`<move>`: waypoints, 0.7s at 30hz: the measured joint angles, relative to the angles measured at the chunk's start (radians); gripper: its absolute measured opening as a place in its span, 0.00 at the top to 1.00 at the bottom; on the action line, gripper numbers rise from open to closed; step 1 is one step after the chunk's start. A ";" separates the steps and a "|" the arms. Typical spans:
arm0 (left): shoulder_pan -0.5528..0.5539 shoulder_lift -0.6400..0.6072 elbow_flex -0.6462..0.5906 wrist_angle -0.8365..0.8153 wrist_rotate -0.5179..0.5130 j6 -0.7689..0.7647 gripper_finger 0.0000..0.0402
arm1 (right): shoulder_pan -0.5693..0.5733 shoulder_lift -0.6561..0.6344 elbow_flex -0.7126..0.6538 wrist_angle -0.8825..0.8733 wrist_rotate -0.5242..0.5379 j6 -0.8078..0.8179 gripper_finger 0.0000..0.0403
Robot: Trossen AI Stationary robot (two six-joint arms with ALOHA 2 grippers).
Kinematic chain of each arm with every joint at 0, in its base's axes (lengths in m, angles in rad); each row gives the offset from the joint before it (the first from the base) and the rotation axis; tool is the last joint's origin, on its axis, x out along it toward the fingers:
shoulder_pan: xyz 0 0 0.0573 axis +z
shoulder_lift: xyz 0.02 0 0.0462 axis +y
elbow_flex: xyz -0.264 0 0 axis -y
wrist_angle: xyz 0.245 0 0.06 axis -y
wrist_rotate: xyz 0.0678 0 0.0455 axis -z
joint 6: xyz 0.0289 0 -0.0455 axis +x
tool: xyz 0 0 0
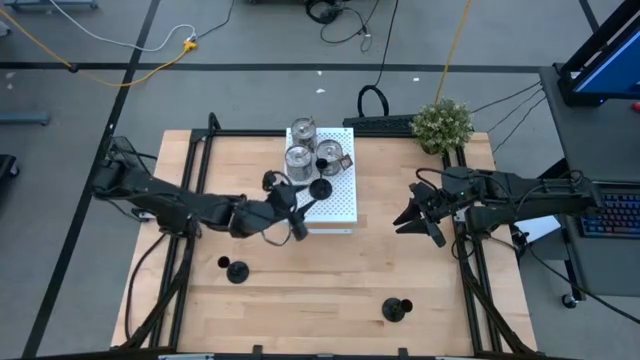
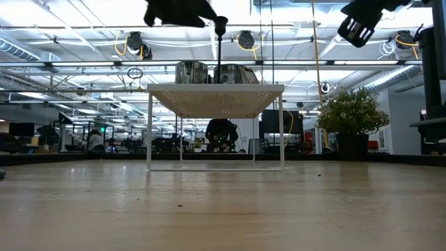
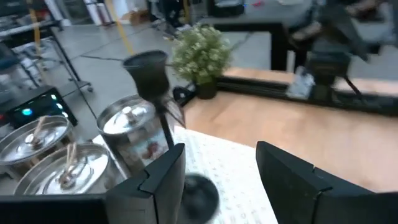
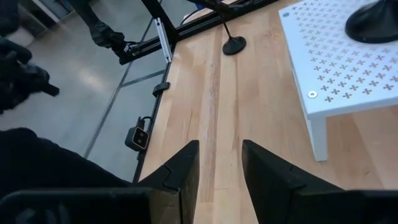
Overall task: Pick & Place candle stick holders
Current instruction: Put the left black candle holder on the shelf
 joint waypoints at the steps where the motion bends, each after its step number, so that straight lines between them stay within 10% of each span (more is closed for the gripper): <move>1: -0.017 -0.011 0.005 -0.035 0.000 -0.007 0.50 | 0.000 0.000 0.000 -0.001 0.000 -0.014 0.72; 11: -0.121 -0.032 0.235 -0.712 0.023 -0.470 0.50 | 0.000 0.000 0.000 0.001 0.003 -0.124 0.72; 21: -0.151 -0.038 0.324 -1.237 0.564 -1.079 0.50 | 0.000 0.002 0.000 0.000 0.106 -0.150 0.72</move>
